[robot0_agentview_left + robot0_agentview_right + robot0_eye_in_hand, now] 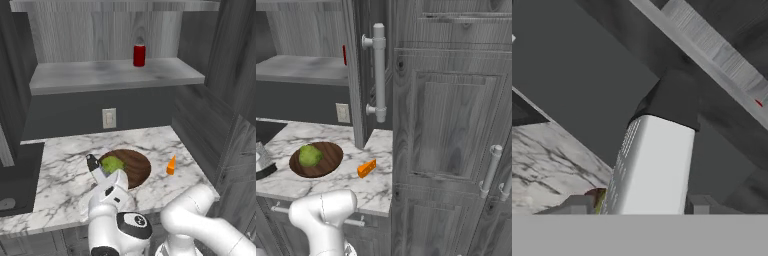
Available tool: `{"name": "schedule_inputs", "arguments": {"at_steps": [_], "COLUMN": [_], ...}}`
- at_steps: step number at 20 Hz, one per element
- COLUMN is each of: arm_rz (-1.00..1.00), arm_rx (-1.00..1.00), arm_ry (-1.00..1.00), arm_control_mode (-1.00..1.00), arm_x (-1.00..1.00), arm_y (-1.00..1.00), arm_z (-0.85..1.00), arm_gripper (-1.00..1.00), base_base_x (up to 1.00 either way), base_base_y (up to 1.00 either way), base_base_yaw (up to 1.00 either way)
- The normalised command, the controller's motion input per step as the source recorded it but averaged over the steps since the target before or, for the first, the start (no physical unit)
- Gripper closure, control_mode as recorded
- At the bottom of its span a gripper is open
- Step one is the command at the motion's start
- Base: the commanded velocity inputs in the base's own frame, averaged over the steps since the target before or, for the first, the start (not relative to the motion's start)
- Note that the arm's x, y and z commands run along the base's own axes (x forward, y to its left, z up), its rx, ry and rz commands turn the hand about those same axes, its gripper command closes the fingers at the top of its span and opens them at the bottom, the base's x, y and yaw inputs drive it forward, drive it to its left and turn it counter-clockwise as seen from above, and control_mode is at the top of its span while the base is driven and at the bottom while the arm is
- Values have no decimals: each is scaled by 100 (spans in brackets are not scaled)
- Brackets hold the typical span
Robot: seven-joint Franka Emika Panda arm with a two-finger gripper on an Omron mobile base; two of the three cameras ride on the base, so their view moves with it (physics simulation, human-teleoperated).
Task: Pick the cheese from the fridge and the cheese grater from the cabinet and place them next to the salad bowl.
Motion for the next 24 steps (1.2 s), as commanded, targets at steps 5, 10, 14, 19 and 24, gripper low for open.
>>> {"name": "schedule_inputs", "arguments": {"at_steps": [5,10,14,19,24], "arm_rz": [18,15,14,4,0], "arm_rx": [7,10,13,16,10], "arm_ry": [-3,0,1,9,8], "arm_control_mode": [-100,-100,-100,-100,-100], "arm_x": [14,22,18,16,21], "arm_y": [18,17,11,2,7], "arm_z": [-32,-30,-39,-50,-34], "arm_gripper": [100,100,100,100,100], "base_base_x": [0,0,0,0,0], "base_base_y": [0,0,0,0,0], "base_base_yaw": [0,0,0,0,0]}}
